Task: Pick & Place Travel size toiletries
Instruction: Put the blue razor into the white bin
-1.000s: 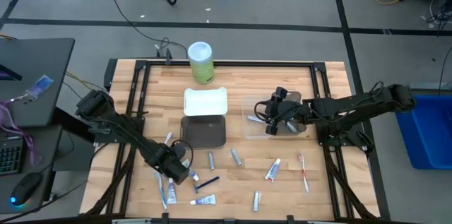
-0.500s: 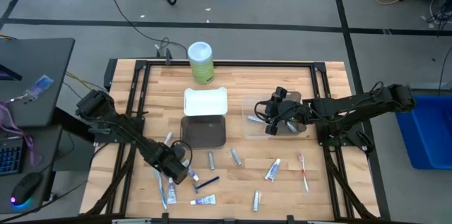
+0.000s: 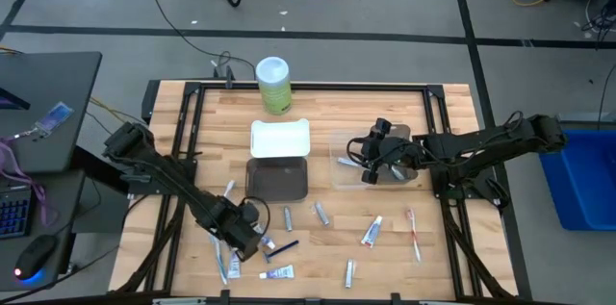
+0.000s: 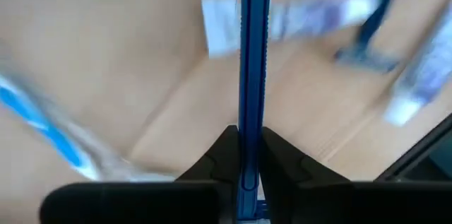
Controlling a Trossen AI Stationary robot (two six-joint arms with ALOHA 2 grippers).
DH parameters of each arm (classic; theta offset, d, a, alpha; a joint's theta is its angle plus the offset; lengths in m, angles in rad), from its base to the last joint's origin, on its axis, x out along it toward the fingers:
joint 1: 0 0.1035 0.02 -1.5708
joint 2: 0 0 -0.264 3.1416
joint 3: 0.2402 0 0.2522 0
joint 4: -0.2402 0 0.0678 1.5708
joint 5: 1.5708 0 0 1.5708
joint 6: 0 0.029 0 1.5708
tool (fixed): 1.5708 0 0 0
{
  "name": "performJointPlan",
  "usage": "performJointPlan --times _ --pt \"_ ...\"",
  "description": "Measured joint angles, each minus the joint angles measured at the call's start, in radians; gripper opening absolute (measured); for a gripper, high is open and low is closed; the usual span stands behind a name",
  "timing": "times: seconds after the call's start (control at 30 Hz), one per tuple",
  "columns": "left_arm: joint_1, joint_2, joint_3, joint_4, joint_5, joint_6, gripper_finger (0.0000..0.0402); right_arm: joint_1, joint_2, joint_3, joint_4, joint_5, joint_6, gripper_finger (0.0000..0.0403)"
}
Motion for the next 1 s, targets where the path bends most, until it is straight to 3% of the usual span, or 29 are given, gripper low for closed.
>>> performJointPlan --times 0.2,0.4,0.7,1.0 --pt "0.087 -0.001 0.259 -0.349 -0.231 0.110 0.0037 0.000 0.000 0.000 0.019 0.000 -0.017 0.0169" --pt "0.311 -0.001 0.332 -0.387 -0.360 0.483 0.0040 0.000 0.000 0.000 0.087 0.000 -0.035 0.0177" --pt "0.700 -0.001 0.332 -0.208 -0.383 1.010 0.0042 0.000 0.000 0.001 0.138 0.000 -0.035 0.0170" --pt "0.910 -0.001 0.195 0.011 -0.195 1.258 0.0043 0.000 0.000 0.001 0.134 -0.001 -0.034 0.0150"
